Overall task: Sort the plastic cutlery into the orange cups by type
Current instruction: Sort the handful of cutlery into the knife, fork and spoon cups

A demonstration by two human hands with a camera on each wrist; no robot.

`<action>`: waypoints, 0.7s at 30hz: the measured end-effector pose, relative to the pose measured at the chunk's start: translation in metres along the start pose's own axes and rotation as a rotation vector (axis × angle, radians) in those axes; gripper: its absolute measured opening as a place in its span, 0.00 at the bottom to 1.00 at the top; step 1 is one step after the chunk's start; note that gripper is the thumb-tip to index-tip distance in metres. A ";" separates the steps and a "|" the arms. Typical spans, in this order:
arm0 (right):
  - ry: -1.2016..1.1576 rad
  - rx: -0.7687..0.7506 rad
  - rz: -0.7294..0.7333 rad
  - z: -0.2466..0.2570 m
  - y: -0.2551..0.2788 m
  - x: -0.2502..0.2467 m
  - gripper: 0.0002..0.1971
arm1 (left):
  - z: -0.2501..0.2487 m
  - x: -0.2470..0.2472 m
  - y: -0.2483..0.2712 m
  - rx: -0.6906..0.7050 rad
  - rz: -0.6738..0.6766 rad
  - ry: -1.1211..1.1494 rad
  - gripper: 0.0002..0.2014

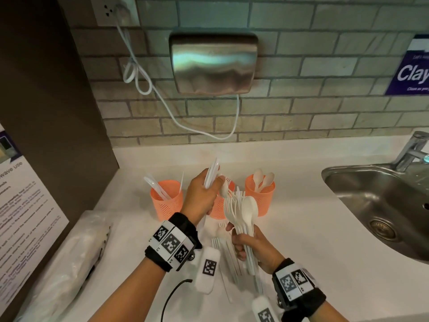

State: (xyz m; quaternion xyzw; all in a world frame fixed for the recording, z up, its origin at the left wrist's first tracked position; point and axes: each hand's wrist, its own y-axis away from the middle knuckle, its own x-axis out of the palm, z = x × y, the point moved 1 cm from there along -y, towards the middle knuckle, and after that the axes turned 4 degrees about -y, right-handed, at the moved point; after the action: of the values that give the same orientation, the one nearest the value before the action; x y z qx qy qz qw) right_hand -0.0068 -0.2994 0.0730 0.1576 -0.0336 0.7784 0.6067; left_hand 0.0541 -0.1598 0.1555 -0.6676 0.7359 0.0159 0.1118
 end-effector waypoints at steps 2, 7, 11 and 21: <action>0.006 0.013 0.024 0.002 0.002 0.001 0.10 | 0.001 0.000 -0.002 0.019 0.014 -0.046 0.09; -0.080 0.025 0.008 0.002 -0.001 0.000 0.16 | 0.006 0.008 0.008 0.023 0.068 -0.083 0.10; 0.002 -0.047 -0.097 0.001 -0.003 0.000 0.14 | -0.002 0.005 0.012 0.097 -0.066 0.055 0.06; 0.150 -0.217 -0.306 -0.006 -0.009 0.005 0.04 | 0.004 0.022 0.019 0.172 0.021 -0.078 0.07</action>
State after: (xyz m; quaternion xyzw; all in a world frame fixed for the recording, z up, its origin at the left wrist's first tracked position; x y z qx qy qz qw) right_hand -0.0003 -0.2911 0.0679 0.0363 -0.0476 0.6786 0.7320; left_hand 0.0342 -0.1787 0.1450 -0.6467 0.7366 -0.0203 0.1972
